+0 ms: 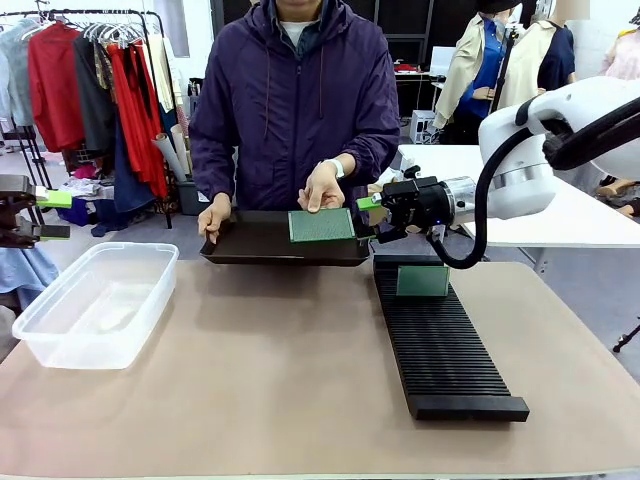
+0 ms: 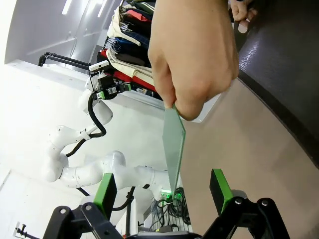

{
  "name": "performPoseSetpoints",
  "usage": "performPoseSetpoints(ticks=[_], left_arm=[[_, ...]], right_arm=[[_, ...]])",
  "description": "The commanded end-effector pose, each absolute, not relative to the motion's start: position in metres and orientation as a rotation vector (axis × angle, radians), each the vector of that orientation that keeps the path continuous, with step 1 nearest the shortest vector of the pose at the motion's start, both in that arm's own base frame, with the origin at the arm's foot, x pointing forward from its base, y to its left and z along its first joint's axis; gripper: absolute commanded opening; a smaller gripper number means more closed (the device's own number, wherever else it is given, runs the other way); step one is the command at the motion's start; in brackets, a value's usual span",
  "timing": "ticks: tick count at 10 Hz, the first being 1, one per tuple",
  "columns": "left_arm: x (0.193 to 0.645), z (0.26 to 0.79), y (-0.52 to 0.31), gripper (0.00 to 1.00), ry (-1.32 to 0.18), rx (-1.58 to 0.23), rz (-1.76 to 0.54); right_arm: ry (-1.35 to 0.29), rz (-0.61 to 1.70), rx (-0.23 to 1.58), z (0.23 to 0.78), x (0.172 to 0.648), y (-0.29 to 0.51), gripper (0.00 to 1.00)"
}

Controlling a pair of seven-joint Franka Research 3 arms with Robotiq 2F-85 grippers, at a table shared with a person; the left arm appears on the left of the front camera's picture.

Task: Sort PCBs into racks and boxes based on the side picked up.
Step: Pick up the Blank PCB handed by the Human.

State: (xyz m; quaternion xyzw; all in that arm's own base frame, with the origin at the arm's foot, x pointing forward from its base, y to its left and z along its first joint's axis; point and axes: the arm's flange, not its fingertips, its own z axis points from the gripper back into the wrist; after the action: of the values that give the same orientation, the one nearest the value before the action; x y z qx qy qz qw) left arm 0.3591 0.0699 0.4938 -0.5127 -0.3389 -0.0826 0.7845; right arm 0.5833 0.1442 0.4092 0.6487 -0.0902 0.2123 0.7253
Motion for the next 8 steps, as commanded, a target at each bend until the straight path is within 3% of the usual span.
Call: performPoseSetpoints(ticks=[1, 8], left_arm=[[0.358, 0.495, 0.07, 1.0, -0.736, -1.118, -0.18], [0.358, 0.495, 0.07, 1.0, -0.736, -1.118, -0.18]], right_arm=[[-0.222, 0.475, 1.433, 0.412, 0.595, 0.157, 1.0], [-0.29, 0.414, 1.466, 0.406, 0.599, 0.181, 1.0]])
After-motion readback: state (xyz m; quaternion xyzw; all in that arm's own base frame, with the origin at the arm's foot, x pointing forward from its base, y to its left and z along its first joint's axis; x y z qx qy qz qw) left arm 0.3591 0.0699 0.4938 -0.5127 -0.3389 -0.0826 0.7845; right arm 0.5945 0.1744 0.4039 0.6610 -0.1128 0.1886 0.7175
